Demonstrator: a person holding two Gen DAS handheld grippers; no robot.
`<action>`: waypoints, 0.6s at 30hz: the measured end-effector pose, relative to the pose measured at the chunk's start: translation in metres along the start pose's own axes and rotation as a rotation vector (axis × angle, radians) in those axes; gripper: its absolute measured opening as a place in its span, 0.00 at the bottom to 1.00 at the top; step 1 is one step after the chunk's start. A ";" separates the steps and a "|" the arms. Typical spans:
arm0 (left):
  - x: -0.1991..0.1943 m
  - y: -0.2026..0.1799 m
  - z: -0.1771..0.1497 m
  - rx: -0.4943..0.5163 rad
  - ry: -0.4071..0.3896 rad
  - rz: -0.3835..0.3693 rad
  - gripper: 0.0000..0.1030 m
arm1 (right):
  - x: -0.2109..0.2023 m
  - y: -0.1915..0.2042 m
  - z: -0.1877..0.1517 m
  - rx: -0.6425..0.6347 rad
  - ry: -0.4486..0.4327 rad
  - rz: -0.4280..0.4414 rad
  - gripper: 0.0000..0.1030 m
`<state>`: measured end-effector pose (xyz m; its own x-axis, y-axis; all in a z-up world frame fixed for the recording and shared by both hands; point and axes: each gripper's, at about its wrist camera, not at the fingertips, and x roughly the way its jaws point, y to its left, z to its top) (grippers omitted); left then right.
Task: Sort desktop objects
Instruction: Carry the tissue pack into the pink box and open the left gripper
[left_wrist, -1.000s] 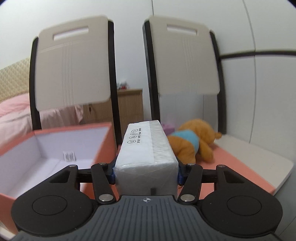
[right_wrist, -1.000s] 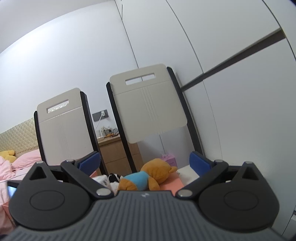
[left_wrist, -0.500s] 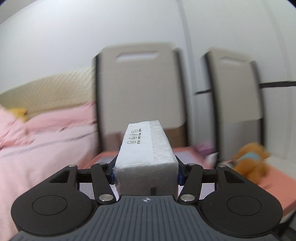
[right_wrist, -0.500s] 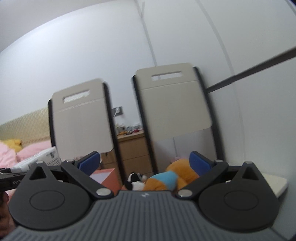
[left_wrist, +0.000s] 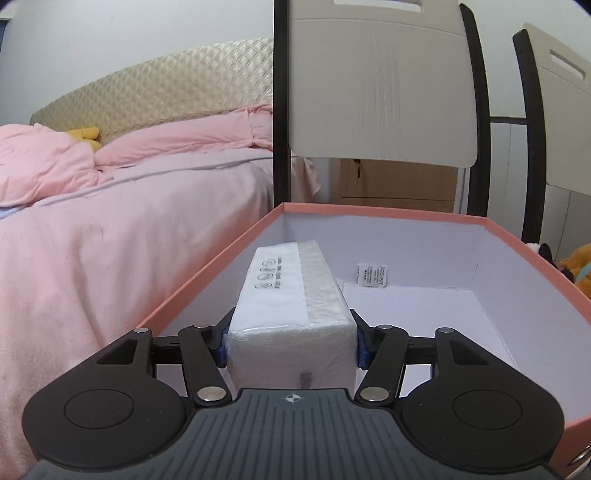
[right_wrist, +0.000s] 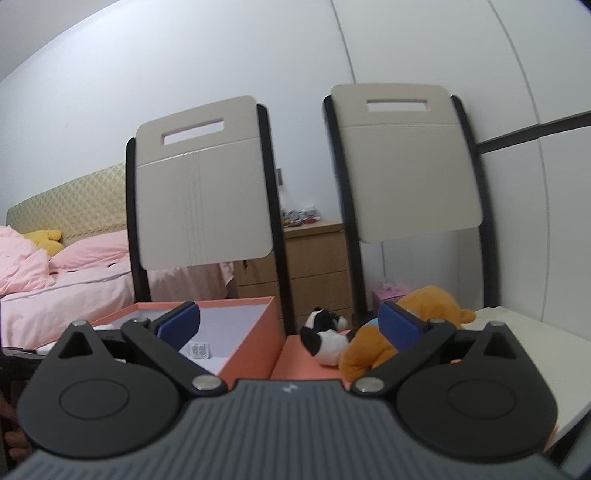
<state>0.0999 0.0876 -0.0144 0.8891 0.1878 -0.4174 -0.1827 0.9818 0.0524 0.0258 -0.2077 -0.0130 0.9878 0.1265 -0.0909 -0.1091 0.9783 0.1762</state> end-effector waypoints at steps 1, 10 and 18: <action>-0.004 0.001 -0.004 0.002 -0.005 0.000 0.63 | 0.000 0.001 0.000 0.000 0.003 0.006 1.00; -0.026 -0.002 -0.008 -0.015 -0.102 -0.042 0.92 | -0.009 -0.002 0.002 0.001 0.008 0.020 1.00; -0.072 -0.003 -0.028 0.007 -0.178 -0.087 1.00 | -0.018 -0.001 0.001 -0.003 -0.009 0.046 1.00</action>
<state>0.0246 0.0706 -0.0101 0.9617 0.1040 -0.2535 -0.0997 0.9946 0.0298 0.0078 -0.2109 -0.0109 0.9828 0.1696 -0.0736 -0.1545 0.9721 0.1767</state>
